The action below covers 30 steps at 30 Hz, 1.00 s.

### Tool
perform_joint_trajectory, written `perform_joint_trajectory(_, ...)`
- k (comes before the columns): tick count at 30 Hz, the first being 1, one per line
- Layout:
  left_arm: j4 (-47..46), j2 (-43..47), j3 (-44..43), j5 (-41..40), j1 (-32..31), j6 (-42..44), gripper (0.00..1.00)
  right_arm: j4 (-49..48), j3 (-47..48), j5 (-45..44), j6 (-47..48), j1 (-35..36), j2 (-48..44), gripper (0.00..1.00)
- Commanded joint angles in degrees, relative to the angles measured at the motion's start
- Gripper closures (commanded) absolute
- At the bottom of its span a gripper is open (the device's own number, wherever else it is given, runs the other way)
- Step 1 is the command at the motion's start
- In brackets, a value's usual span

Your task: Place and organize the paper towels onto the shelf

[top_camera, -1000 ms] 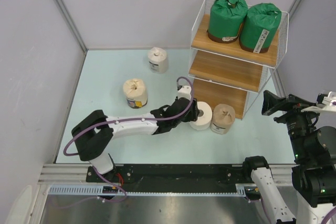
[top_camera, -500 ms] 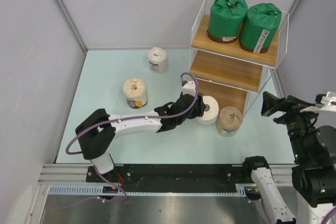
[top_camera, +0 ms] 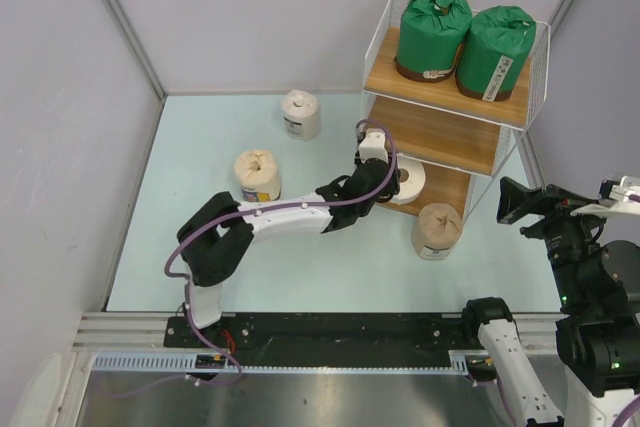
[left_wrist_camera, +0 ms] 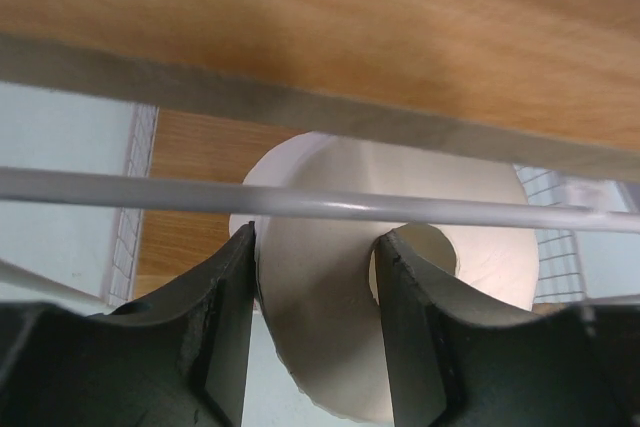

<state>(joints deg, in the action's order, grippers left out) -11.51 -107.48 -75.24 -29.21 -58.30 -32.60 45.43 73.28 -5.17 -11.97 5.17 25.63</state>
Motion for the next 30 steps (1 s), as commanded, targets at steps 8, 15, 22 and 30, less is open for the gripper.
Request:
perform_joint_trajectory(8, -5.19, -4.23, -5.18, -6.56, 0.21, 1.05, 0.85, 0.45, 0.2, -0.46, 0.8, 0.72, -0.67, 0.08)
perform_joint_trajectory(15, -6.07, -5.37, -5.7, -7.09, 0.56, 1.22, 0.84, 0.45, 0.2, -0.54, 0.81, 0.9, -0.58, 0.08)
perform_joint_trajectory(22, -5.19, -5.81, -5.7, -6.12, 1.0, 1.22, 0.55, 0.45, 0.2, -0.54, 0.72, 0.9, -0.4, 0.08)
perform_joint_trajectory(30, -4.93, -5.81, -4.83, -4.98, 1.26, 0.7, 0.18, 0.36, 0.2, -0.37, 0.8, 0.98, -0.4, 0.08)
